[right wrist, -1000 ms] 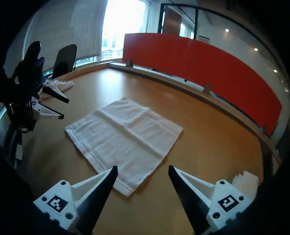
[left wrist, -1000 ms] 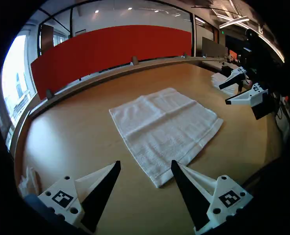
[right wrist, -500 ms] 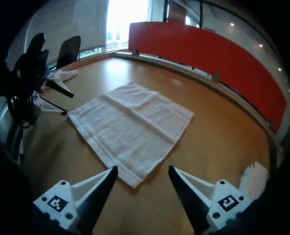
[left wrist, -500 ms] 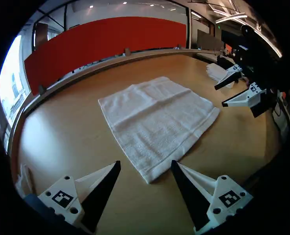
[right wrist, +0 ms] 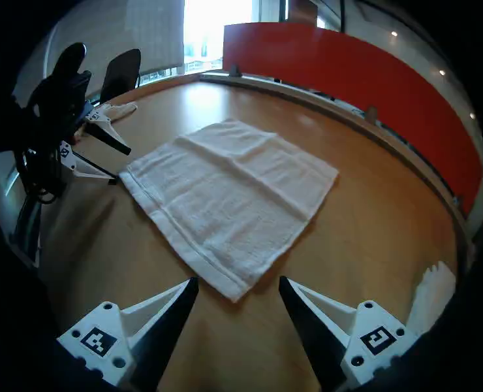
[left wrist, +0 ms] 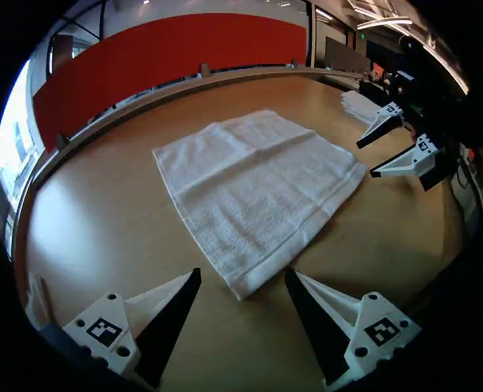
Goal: Fold towel
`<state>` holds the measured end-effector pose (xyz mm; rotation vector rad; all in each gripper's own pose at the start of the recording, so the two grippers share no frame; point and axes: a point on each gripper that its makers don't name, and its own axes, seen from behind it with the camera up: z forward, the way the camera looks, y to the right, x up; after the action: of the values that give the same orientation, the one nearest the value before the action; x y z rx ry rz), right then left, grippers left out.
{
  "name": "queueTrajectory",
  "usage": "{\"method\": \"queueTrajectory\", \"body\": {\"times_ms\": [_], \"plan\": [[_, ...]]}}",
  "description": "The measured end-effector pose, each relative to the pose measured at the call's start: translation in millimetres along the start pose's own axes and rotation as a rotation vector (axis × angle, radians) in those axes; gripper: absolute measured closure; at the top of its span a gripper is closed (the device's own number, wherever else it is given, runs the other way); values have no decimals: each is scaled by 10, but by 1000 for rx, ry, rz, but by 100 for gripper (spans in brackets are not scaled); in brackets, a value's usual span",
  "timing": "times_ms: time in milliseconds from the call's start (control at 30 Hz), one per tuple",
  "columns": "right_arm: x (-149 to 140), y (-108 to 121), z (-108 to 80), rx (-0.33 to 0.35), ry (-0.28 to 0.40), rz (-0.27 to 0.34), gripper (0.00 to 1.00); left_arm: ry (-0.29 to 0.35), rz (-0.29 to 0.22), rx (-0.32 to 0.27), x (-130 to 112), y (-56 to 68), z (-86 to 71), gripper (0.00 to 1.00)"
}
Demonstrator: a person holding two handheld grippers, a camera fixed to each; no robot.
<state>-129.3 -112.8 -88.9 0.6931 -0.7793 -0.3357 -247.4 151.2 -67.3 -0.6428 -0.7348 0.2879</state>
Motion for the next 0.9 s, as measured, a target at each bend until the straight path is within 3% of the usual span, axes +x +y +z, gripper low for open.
{"method": "queueTrajectory", "body": {"times_ms": [200,400,900], "plan": [[-39,11,34,13,-16,-2,13,-41,5,-7,-93,25,36,9],[-75,3,52,35,-33,-3,21,-48,-19,-25,-95,53,42,18],[-108,17,57,60,-46,-7,46,-56,-1,-38,-91,96,43,28]]}}
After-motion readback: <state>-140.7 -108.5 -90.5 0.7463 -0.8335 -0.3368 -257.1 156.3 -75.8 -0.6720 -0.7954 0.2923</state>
